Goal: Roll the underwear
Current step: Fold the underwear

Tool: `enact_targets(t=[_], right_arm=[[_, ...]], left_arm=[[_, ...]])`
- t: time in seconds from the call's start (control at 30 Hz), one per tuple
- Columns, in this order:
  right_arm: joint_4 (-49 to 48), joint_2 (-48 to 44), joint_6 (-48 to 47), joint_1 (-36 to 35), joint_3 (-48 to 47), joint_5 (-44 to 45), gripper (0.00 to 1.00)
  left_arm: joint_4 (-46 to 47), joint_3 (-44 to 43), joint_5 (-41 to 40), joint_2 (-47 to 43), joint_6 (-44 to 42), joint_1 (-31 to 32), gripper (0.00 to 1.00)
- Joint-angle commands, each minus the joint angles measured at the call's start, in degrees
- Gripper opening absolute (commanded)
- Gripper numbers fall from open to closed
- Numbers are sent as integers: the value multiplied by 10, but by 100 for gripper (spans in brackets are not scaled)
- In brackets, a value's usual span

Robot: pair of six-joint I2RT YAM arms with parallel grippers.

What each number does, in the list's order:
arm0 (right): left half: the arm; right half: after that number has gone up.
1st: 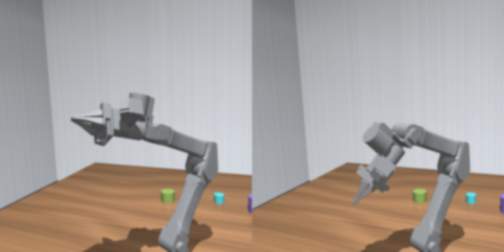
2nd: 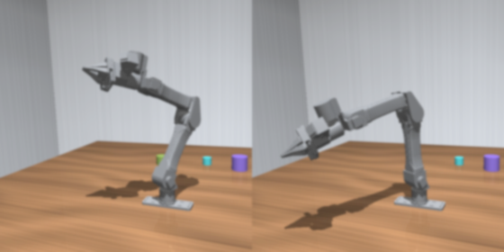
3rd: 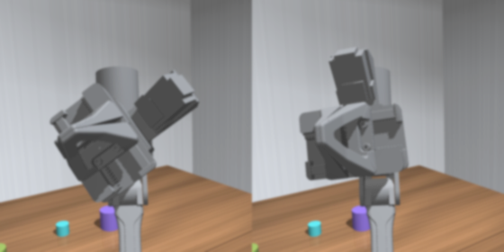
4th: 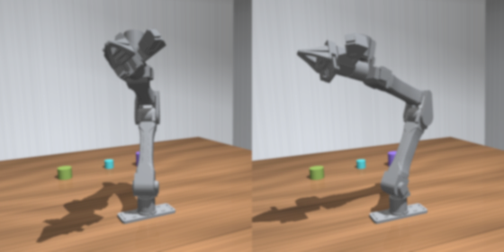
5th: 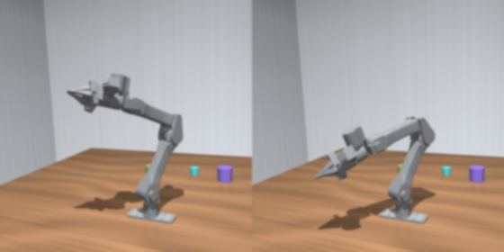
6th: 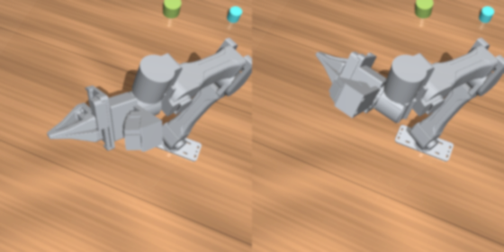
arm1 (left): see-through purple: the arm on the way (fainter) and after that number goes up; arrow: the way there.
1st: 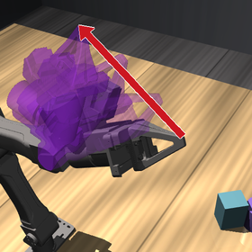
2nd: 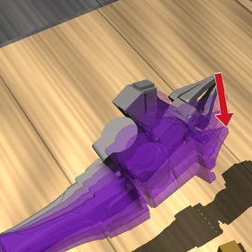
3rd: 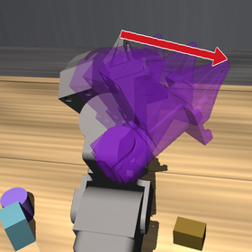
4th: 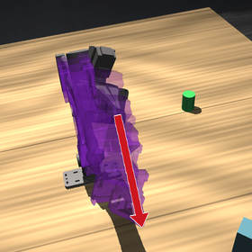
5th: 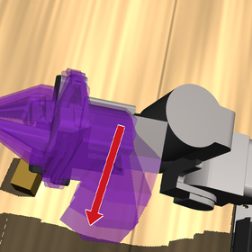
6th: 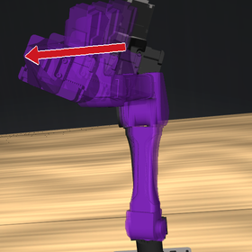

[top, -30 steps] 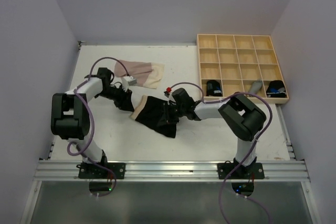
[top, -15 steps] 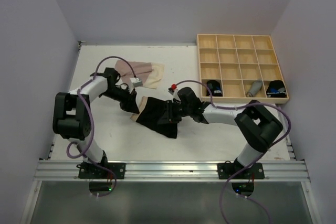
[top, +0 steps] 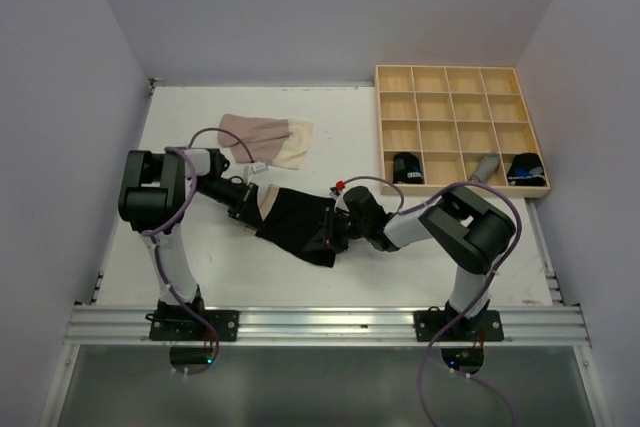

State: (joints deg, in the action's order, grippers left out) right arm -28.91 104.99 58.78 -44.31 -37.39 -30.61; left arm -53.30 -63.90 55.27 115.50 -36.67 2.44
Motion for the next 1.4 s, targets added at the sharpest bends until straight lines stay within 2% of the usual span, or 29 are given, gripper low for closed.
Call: enact_targets(t=[0.0, 0.07, 0.1, 0.13, 0.17, 0.27, 0.3, 0.33, 0.37, 0.43, 0.47, 0.6, 0.7, 0.8, 0.9, 1.03, 1.13, 1.27, 1.37], right_arm=[[45, 19, -16, -4, 28, 35, 25], [43, -7, -31, -5, 28, 23, 24], [44, -19, -49, -6, 24, 13, 24], [50, -55, -60, -5, 20, -2, 24], [69, -74, -73, -5, 7, -8, 24], [158, -163, -141, -5, -48, 11, 24], [183, -178, -158, -5, -64, 21, 24], [230, -188, -169, -4, -80, 28, 25], [252, -197, -196, -2, -114, 63, 25], [287, -183, -214, 9, -144, 80, 26], [302, -163, -218, 14, -162, 88, 26], [236, -110, -184, 45, -155, 87, 25], [185, -72, -161, 71, -146, 79, 25], [113, -33, -129, 100, -118, 67, 25], [60, 3, -111, 124, -92, 61, 25], [41, 45, -103, 132, -71, 57, 25], [25, 62, -99, 135, -69, 42, 25], [35, 44, -110, 135, -85, 28, 24], [94, 8, -143, 135, -111, 28, 24]], left_arm=[[42, -10, -53, 7, -7, -24, 16], [-27, -23, -4, -12, -58, -24, 20], [-66, -31, 19, -26, -141, -24, 25], [-166, -43, 64, -33, -196, -24, 28], [-218, -66, 83, -41, -256, -24, 32], [-218, -84, 108, -108, -279, -24, 37], [-202, -89, 111, -136, -257, -24, 37], [-136, -93, 103, -148, -218, -17, 37], [-89, -90, 100, -157, -126, -11, 37], [20, -88, 94, -165, -63, 5, 37], [66, -82, 87, -161, 26, 12, 37], [249, -84, 94, -93, 173, 34, 37], [326, -92, 104, -45, 248, 42, 36], [378, -95, 94, -7, 293, 49, 36], [374, -102, 73, 35, 302, 47, 33], [366, -95, 45, 69, 299, 36, 31], [363, -91, 55, 87, 303, 16, 30], [358, -95, 75, 66, 289, -7, 30], [355, -104, 100, 11, 276, -23, 34]])
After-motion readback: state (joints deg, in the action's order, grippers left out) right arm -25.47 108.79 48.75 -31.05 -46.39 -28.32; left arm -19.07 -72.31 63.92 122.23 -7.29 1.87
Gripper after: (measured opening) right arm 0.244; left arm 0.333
